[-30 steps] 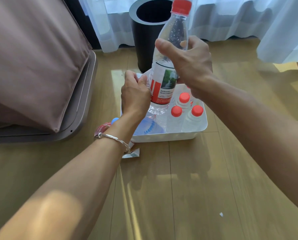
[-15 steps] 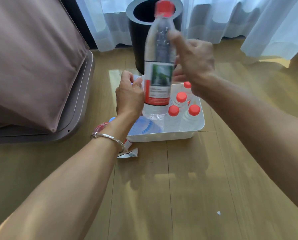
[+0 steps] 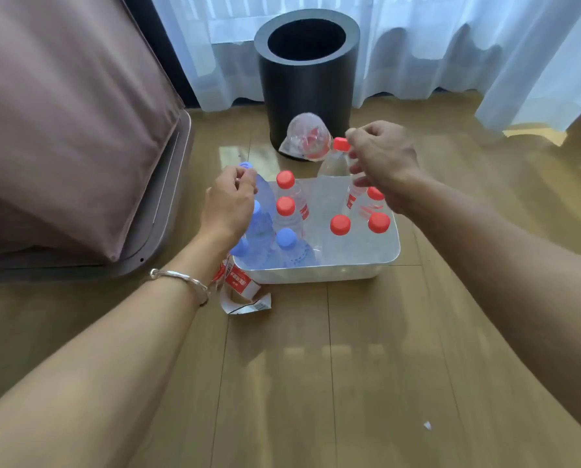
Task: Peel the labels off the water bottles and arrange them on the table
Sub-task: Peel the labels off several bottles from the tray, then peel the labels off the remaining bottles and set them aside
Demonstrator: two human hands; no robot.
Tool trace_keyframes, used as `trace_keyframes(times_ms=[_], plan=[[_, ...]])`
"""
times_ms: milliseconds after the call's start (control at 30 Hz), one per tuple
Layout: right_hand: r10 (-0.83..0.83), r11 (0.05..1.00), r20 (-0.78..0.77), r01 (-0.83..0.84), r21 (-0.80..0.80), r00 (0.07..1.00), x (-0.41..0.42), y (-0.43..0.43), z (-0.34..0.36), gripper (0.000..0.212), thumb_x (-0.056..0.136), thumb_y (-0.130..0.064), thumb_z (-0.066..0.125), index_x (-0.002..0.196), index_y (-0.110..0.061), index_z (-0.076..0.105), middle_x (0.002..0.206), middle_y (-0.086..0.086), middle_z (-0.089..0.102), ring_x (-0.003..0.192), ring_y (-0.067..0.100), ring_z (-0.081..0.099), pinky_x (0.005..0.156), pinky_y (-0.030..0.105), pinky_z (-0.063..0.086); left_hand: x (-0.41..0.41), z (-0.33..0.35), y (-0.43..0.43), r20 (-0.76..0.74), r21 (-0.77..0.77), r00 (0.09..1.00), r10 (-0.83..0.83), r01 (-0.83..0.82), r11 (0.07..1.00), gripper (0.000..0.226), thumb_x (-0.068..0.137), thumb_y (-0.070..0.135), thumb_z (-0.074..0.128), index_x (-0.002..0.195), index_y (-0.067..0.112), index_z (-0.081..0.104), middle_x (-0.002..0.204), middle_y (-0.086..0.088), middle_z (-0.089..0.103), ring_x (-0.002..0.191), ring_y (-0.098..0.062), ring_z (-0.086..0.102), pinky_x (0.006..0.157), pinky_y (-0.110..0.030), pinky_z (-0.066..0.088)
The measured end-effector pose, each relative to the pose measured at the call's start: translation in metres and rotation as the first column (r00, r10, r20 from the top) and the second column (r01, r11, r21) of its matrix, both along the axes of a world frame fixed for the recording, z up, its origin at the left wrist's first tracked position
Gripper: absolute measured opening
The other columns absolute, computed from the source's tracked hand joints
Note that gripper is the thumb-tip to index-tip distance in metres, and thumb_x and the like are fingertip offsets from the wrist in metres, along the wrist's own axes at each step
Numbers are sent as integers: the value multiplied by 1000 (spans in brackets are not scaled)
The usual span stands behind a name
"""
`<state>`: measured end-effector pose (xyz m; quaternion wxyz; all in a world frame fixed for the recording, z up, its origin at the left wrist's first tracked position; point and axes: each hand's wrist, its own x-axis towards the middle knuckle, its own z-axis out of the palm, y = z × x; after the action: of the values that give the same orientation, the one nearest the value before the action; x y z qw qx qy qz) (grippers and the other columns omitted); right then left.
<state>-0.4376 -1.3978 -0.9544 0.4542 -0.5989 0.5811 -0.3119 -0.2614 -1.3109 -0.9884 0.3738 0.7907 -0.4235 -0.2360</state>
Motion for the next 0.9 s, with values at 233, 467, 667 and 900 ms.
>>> trace_keyframes(times_ms=[233,467,667,900], plan=[[-94,995,-116,97,18,989,-19,-9,-27,19,85,-25,50,76,-16,64,87,8,70,91,33,67,80,47,55,8,-17,6,21,159,998,-51,47,986,28,102,35,44,104,14,63,100,-5,66,93,-26,56,75,-32,39],[-112,994,-120,112,-8,986,-20,-20,-42,18,87,-23,52,73,-22,63,80,0,65,80,22,59,71,40,49,25,-16,-13,67,157,997,-28,17,988,22,100,30,47,109,17,62,99,2,62,95,-22,55,75,-27,37],[-4,997,-83,-3,-81,997,35,-22,-38,16,90,-19,52,80,-23,64,80,-4,63,81,19,60,71,33,49,19,-8,-48,26,79,997,-78,76,994,24,99,26,49,114,15,64,106,-1,65,103,-22,58,80,-24,38],[183,973,-236,-211,-98,954,79,-21,-33,23,95,-28,54,114,-18,64,94,-6,61,87,12,57,61,16,41,10,-8,-76,26,28,979,-202,202,979,31,101,19,43,127,21,60,106,2,66,93,-13,57,67,-13,36]])
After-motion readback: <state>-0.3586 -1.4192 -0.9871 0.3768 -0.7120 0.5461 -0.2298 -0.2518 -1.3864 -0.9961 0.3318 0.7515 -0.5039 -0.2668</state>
